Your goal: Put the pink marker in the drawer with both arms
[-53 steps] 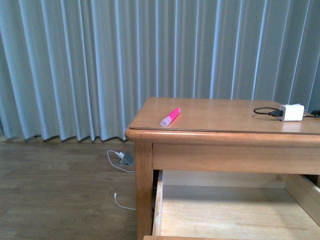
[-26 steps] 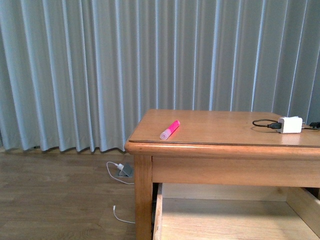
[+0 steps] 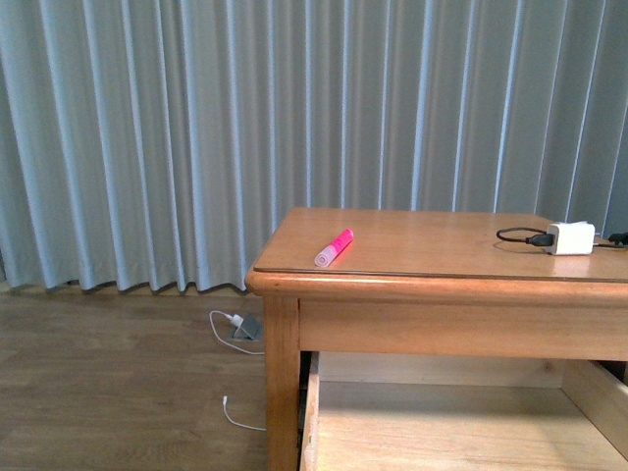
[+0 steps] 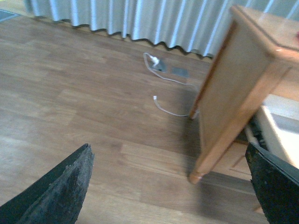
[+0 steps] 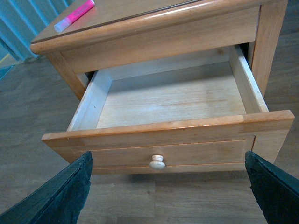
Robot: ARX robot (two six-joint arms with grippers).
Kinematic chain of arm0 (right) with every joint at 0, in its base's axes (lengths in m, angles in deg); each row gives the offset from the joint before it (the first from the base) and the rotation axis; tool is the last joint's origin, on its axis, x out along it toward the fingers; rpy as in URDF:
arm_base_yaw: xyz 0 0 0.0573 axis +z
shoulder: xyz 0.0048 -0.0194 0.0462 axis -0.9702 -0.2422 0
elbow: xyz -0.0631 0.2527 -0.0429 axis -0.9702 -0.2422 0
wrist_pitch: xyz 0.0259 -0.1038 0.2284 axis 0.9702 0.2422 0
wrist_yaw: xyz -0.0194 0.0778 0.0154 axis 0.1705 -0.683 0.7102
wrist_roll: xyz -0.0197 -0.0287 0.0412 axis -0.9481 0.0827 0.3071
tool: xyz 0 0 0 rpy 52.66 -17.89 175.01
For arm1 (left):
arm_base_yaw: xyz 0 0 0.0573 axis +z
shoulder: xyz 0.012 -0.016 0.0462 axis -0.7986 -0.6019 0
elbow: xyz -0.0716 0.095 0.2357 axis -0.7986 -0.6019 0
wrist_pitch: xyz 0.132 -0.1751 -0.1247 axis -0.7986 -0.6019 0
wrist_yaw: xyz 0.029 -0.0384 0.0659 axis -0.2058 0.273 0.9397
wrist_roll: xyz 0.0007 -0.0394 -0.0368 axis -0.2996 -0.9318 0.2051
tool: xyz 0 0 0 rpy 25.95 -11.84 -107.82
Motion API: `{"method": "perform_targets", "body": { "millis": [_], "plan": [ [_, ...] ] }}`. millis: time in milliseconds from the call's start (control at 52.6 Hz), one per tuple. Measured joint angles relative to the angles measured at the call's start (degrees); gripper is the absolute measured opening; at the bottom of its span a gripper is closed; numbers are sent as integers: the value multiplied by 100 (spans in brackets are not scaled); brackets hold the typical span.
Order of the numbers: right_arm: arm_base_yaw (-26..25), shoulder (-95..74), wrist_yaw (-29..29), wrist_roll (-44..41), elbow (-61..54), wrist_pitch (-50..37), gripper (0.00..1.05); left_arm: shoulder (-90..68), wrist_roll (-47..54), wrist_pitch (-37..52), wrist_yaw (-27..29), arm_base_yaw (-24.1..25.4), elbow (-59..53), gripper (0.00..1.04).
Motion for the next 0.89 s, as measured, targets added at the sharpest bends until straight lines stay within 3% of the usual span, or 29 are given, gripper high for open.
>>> {"method": "perform_targets", "body": {
  "millis": [285, 456, 894],
  "plan": [
    [0, 0, 2, 2, 0, 0, 96, -3176, 256, 1316, -1075, -179, 2157, 99],
    [0, 0, 2, 2, 0, 0, 96, -5025, 337, 1556, -1676, -348, 3436, 99],
    [0, 0, 2, 4, 0, 0, 96, -8013, 719, 1298, -1705, -1032, 6419, 99]
  ]
}}
